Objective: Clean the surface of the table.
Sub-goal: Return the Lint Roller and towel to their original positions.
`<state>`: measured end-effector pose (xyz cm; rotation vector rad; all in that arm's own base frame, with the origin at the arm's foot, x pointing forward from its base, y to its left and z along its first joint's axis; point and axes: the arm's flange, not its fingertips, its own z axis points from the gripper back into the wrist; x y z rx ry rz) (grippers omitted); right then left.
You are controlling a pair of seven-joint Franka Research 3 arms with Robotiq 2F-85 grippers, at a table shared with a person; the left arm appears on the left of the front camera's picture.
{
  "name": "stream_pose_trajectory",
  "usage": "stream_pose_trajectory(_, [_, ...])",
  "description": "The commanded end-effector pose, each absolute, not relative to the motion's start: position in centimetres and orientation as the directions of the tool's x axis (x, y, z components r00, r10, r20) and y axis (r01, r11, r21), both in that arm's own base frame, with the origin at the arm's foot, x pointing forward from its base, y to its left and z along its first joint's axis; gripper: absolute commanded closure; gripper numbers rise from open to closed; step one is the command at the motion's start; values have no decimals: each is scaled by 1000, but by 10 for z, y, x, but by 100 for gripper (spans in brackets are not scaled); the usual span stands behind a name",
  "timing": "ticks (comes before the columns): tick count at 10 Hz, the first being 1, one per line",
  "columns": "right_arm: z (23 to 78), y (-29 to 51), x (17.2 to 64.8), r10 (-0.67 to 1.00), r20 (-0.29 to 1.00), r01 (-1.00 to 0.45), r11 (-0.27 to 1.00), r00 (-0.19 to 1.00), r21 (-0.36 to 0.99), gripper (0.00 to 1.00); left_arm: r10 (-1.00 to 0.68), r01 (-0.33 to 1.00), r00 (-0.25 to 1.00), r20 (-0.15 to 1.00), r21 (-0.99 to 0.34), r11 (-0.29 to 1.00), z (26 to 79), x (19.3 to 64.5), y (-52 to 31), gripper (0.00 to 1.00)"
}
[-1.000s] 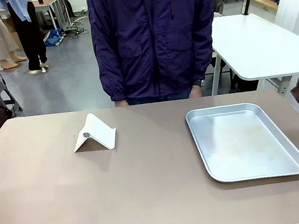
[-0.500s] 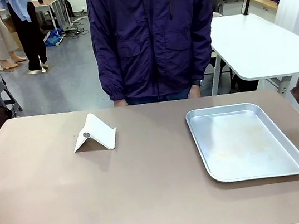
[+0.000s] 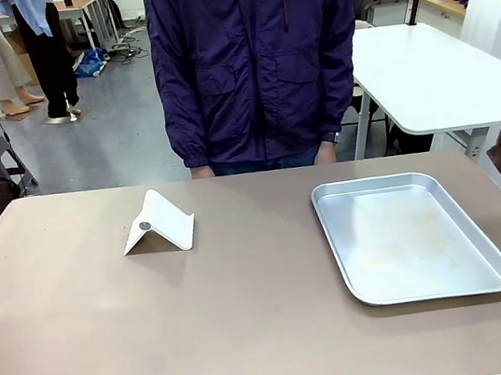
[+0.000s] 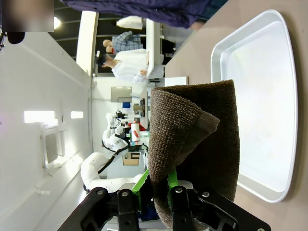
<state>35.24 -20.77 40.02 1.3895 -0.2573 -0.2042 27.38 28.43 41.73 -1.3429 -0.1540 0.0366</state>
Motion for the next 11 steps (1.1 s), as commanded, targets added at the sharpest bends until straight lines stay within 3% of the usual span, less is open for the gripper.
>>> stream_pose_trajectory(1, [404,-207,352,-306,49,-1,153,951,988,87,121,64,988,92,-973,220,420,275,286,78])
stream_pose_trajectory(4, [400,-208,352,-292,59,-9,170,955,985,87,115,62,989,90,-972,227,417,274,284,78])
stream_pose_trajectory(6, [398,-188,352,-306,97,-39,189,947,981,87,53,84,994,99,-970,228,437,287,241,78])
stream_pose_trajectory(11, [423,-50,414,-206,295,-260,184,933,948,87,-64,111,993,96,-944,309,474,336,161,78])
